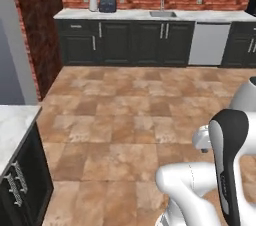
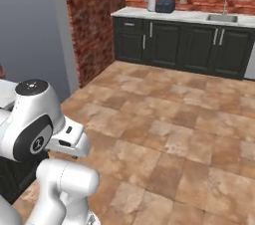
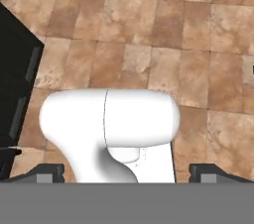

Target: Four empty soda cans are scattered around the kitchen. Gather all the cans and cluster them next to the stove for recycling.

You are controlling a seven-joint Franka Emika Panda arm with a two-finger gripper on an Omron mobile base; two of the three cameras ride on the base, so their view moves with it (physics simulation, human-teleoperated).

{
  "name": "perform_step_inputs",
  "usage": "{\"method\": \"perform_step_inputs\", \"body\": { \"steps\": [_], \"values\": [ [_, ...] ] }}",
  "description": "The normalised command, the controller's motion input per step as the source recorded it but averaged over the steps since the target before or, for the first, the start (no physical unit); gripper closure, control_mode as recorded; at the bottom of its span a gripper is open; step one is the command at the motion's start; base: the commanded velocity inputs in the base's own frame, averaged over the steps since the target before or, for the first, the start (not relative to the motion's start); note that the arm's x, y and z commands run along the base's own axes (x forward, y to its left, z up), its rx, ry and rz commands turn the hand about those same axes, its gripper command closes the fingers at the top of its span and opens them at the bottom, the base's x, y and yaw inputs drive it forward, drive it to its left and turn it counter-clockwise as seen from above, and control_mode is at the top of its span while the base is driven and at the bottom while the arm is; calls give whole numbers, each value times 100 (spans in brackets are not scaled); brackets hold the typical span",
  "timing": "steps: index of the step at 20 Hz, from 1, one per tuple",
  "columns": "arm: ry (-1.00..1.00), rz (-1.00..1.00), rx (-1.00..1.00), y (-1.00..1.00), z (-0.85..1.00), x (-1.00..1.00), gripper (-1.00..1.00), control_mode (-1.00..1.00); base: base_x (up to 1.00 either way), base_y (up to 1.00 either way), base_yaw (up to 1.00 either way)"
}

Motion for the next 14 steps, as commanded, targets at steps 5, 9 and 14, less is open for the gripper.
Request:
{"method": "perform_step_inputs", "body": {
  "steps": [5, 9, 14],
  "values": [
    [0, 0, 0, 0, 0, 0, -100, 100, 100, -42, -39],
    [0, 0, 0, 0, 0, 0, -100, 100, 100, -17, -39],
    [0, 0, 0, 0, 0, 0, -100, 100, 96, 1, -34]
  ]
}}
